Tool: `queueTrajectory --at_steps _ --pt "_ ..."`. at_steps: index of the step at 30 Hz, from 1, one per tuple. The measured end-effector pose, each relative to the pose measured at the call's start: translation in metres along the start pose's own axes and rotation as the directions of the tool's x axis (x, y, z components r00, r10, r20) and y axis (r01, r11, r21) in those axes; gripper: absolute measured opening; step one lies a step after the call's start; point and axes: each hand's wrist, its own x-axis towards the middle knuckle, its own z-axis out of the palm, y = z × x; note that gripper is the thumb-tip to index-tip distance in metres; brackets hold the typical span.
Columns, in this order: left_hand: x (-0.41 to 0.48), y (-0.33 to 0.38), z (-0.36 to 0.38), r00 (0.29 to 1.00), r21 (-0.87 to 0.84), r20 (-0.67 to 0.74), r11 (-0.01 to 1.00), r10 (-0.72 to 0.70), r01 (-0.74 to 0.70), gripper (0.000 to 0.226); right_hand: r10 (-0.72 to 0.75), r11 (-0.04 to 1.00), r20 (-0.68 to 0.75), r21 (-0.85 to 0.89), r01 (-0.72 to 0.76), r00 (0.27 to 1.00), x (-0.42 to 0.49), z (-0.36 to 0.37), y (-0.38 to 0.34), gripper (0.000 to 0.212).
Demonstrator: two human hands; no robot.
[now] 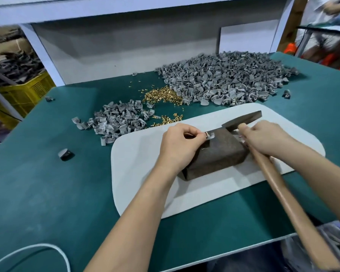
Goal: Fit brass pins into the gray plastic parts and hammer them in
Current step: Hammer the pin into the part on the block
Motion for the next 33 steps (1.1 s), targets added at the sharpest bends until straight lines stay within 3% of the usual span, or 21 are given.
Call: queueTrajectory --at_steps 1,3,5,7,8,10,16,20,24,30,33 --pt "0.000 0.000 0.000 1.000 0.002 0.004 1.000 0.001 -0.001 0.017 -0.073 0.973 -0.072 -0.226 0.055 0.995 0.000 -0.001 -0.004 0.047" --pt "-0.001 0.000 -0.001 1.000 0.019 0.003 1.000 0.022 -0.022 0.020 -0.216 0.921 -0.166 -0.362 0.144 0.962 -0.002 -0.007 -0.015 0.035" --pt "-0.002 0.001 -0.001 0.994 0.088 -0.012 0.991 0.105 -0.103 0.019 -0.331 0.932 -0.194 -0.220 0.288 0.923 -0.005 -0.012 -0.026 0.019" --pt "-0.004 0.003 -0.001 0.980 0.159 -0.028 0.969 0.197 -0.190 0.012 -0.374 0.918 -0.097 0.100 0.383 0.922 -0.016 -0.013 -0.042 0.016" --pt "-0.005 0.004 -0.001 0.973 0.188 -0.029 0.958 0.228 -0.219 0.008 -0.381 0.906 -0.008 0.199 0.375 0.925 -0.021 -0.011 -0.049 0.018" --pt "-0.006 0.005 -0.001 0.964 0.239 -0.020 0.938 0.265 -0.253 0.003 -0.380 0.912 0.081 0.198 0.359 0.921 -0.023 -0.004 -0.058 0.017" --pt "-0.005 0.005 -0.001 0.972 0.273 -0.013 0.936 0.236 -0.223 0.004 -0.333 0.927 0.094 0.216 0.307 0.938 -0.025 0.002 -0.069 0.018" --pt "-0.002 0.001 -0.001 0.995 0.131 0.009 0.987 0.096 -0.097 0.016 -0.298 0.954 0.089 0.016 0.298 0.950 -0.029 0.003 -0.081 0.012" --pt "0.001 -0.003 0.001 0.997 0.032 0.031 0.997 0.069 -0.069 0.026 -0.332 0.902 -0.031 -0.303 0.308 0.943 -0.035 0.009 -0.099 0.039" --pt "0.004 -0.006 0.001 0.998 -0.051 0.060 0.999 0.021 -0.018 0.024 -0.333 0.910 -0.001 -0.264 0.321 0.943 -0.033 0.009 -0.106 0.038" --pt "0.003 -0.005 0.001 0.997 -0.097 0.066 0.995 0.037 -0.030 0.040 -0.305 0.926 -0.010 -0.237 0.294 0.952 -0.035 0.011 -0.109 0.040"
